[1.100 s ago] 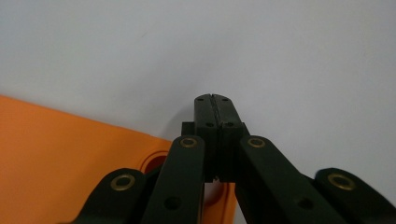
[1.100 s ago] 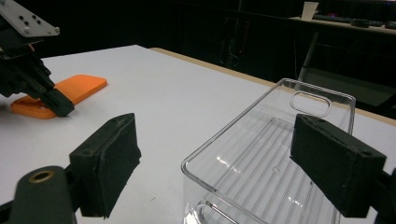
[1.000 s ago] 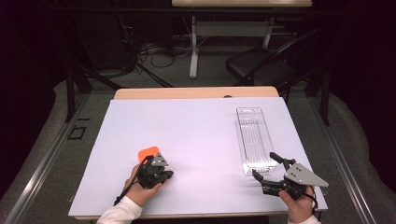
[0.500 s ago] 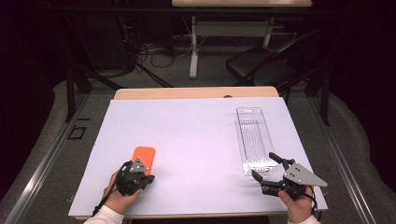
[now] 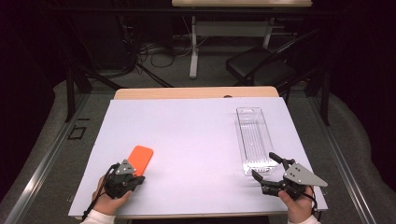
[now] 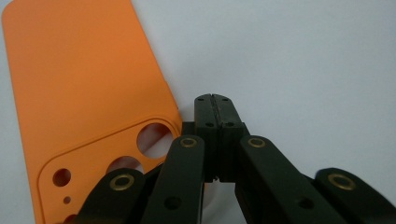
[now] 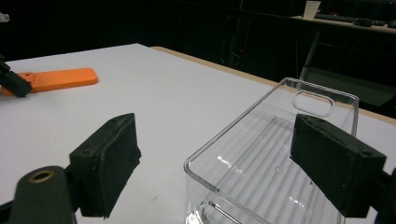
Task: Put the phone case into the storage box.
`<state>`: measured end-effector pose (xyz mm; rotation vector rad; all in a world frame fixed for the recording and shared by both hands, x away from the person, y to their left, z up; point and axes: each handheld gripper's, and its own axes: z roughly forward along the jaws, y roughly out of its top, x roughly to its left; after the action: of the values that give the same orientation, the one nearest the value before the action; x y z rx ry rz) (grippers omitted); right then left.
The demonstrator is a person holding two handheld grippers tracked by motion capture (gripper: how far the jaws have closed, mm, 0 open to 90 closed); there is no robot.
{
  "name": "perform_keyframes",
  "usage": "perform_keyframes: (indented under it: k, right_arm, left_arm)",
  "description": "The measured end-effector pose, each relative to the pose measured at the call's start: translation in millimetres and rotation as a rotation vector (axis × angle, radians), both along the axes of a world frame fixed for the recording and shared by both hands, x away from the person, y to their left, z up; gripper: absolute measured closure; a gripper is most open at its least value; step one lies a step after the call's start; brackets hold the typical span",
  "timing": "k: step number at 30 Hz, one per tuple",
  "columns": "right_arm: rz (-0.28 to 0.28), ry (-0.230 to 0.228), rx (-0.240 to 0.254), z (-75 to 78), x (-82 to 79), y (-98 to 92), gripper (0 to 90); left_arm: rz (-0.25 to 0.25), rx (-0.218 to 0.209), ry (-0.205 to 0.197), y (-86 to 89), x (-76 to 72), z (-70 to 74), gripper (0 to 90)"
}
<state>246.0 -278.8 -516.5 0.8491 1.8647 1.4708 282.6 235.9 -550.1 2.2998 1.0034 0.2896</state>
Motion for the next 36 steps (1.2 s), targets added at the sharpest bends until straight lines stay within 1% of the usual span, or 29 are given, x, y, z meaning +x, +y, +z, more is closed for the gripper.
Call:
perform_keyframes:
  k: [4,7,9,14,15,19,22,24,27,28,29,31,36]
  right_arm:
    - [0.001,-0.001,-0.001,0.4,-0.4,0.1,14.6]
    - [0.003,-0.001,0.000,0.5,-0.5,0.2,14.6]
    - [0.004,-0.001,0.000,0.6,-0.5,0.2,14.6]
    - [0.005,-0.002,-0.005,0.8,-0.4,0.1,14.6]
    - [0.005,-0.002,-0.005,0.8,-0.4,0.1,14.6]
    - [0.008,-0.003,0.001,0.3,0.3,0.3,14.6]
    - [0.007,-0.002,-0.001,0.5,0.0,0.1,14.7]
    - [0.008,-0.003,0.002,0.4,0.2,0.2,14.6]
    - [0.009,-0.002,0.002,0.3,0.3,0.6,14.6]
    - [0.009,-0.001,0.000,0.3,0.2,0.7,14.6]
    - [0.009,0.002,-0.003,0.5,-0.1,0.7,14.6]
    - [0.009,0.002,-0.004,0.5,-0.2,0.9,14.6]
    - [0.009,0.003,-0.005,0.5,-0.3,0.8,14.7]
  left_arm:
    - [0.018,0.005,-0.006,6.5,-1.9,-0.1,90.0]
    - [0.031,0.020,-0.015,11.7,-2.3,0.1,90.0]
    - [0.043,0.009,-0.009,15.2,-2.2,-0.1,90.0]
    - [0.073,0.005,-0.006,23.3,-2.0,0.5,90.0]
    - [0.076,0.007,-0.011,24.3,-1.8,0.3,90.0]
    - [0.081,-0.003,-0.006,24.4,-2.1,1.1,90.0]
    - [0.078,-0.025,-0.009,22.9,-2.9,3.5,90.0]
    - [0.074,-0.046,-0.019,21.3,-3.6,5.0,89.6]
    - [0.069,-0.064,-0.031,19.0,-4.1,6.4,86.6]
    - [0.070,-0.072,-0.035,17.8,-4.5,7.0,82.7]
    - [0.071,-0.077,-0.041,17.0,-4.7,7.2,82.7]
    - [0.076,-0.094,-0.062,15.2,-5.3,8.4,76.4]
    - [0.084,-0.152,-0.090,14.2,-7.1,13.0,62.5]
